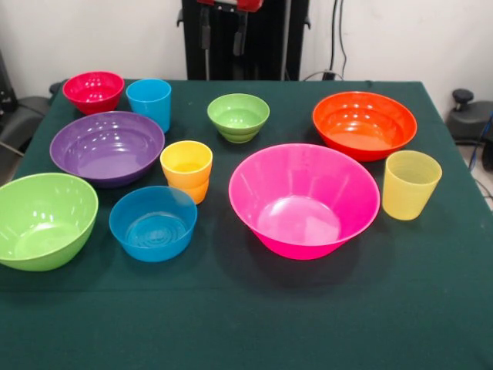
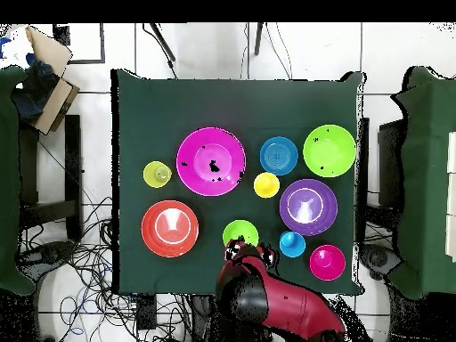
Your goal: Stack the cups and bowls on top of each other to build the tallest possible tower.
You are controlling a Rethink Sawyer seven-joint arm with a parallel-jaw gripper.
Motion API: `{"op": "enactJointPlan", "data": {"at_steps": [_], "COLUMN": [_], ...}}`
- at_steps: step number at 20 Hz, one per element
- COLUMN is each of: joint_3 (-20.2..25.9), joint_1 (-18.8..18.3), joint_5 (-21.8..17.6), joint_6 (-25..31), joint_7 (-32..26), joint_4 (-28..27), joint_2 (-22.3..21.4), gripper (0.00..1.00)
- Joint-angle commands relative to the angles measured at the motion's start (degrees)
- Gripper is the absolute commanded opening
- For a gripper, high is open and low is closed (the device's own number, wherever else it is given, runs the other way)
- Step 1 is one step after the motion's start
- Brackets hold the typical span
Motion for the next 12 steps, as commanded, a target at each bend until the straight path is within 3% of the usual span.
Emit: {"op": "enactJointPlan", "data": {"at_steps": [1,12], "joint_3": [5.00,6.08], "joint_1": [0.16,-2.57], "joint_5": [-3.46,-5.34], "joint_6": [-0.62,-2.05], "joint_7": [6.40,6.38], "joint_4": [2.62,3.34], "joint_2": [2.50,3.28], "gripper": [1.00,1.00]}}
